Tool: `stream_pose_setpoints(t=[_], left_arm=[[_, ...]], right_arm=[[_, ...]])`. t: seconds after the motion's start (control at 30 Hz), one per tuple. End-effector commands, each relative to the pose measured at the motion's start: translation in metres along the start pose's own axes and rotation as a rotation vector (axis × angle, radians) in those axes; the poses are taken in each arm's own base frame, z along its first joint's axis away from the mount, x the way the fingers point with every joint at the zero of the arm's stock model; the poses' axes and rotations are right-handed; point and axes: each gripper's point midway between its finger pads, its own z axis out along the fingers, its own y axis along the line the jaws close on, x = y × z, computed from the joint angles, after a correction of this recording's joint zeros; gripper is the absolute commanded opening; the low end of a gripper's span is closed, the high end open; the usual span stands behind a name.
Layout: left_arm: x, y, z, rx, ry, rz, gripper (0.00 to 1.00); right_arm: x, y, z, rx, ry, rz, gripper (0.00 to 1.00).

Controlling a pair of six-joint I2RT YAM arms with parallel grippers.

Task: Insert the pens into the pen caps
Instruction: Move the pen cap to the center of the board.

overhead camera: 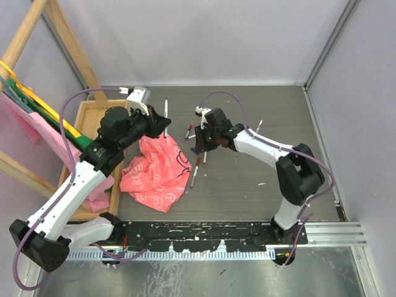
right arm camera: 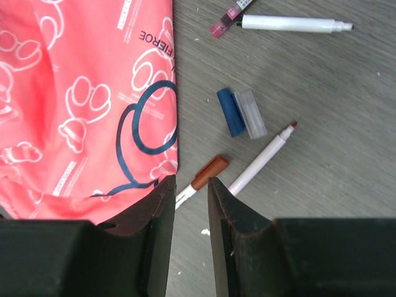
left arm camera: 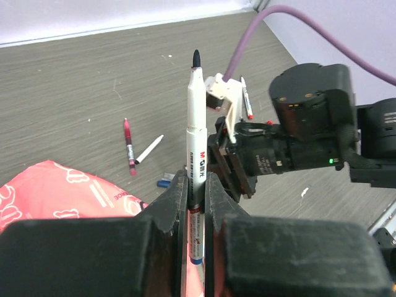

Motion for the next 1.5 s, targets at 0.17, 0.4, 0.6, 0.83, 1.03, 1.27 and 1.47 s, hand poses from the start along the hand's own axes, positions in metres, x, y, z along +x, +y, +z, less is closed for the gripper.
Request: stream_pose_setpoints(t=[0.17, 0.4, 0.6, 0.83, 1.03, 1.27, 1.47], left_arm=[[-0.022, 0.008, -0.005, -0.045, -0.101, 0.031, 0.0], [-0.022, 0.009, -0.006, -0.036, -0.103, 0.026, 0.0], [-0.021, 0.008, -0.005, -0.024, -0.101, 0.02, 0.0], [-0.02, 0.008, -0.004, -0.014, -0.098, 0.013, 0.0], [-0.019, 0.007, -0.002, -0.002, -0.092, 0.008, 0.0], [-0.019, 0.006, -0.002, 0.005, -0.09, 0.002, 0.0], [-0.02, 0.007, -0.002, 0.006, -0.092, 0.0, 0.0]], right_arm=[[-0.016, 0.007, 0.035, -0.007, 0.076, -0.158, 0.31], [-0.017, 0.0, 0.055, 0.062, 0.115, -0.225, 0.3], [-0.016, -0.009, 0.065, 0.101, 0.138, -0.26, 0.3], [-0.013, -0.016, 0.074, 0.136, 0.157, -0.29, 0.3], [-0.011, -0.02, 0.079, 0.154, 0.165, -0.302, 0.3], [-0.006, -0.025, 0.086, 0.168, 0.186, -0.32, 0.3], [0.001, -0.027, 0.092, 0.169, 0.208, -0.33, 0.3]])
